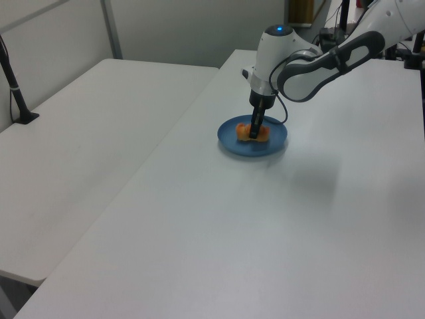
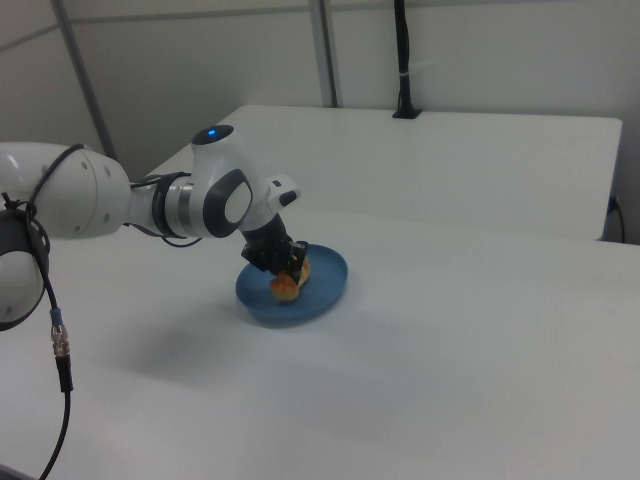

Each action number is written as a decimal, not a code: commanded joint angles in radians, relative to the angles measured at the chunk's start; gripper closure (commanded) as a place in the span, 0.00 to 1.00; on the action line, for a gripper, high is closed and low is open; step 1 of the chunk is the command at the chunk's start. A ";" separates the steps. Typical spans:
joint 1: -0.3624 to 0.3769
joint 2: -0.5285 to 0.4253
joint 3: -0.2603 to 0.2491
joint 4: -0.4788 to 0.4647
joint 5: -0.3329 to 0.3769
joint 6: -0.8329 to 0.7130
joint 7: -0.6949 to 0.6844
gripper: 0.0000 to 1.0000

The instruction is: Put the bread on the table

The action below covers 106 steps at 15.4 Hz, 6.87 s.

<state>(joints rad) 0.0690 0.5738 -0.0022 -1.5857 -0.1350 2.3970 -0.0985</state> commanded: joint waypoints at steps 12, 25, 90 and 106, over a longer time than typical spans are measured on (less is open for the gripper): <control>-0.015 -0.135 -0.005 -0.014 0.043 -0.114 0.010 0.76; -0.236 -0.131 -0.004 0.213 0.186 -0.323 -0.351 0.76; -0.348 -0.382 0.008 0.159 0.201 -0.625 0.012 0.00; 0.015 -0.654 -0.018 -0.128 0.210 -0.663 0.022 0.00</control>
<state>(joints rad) 0.0695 -0.0520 0.0062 -1.6260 0.0787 1.6117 0.0087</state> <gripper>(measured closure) 0.000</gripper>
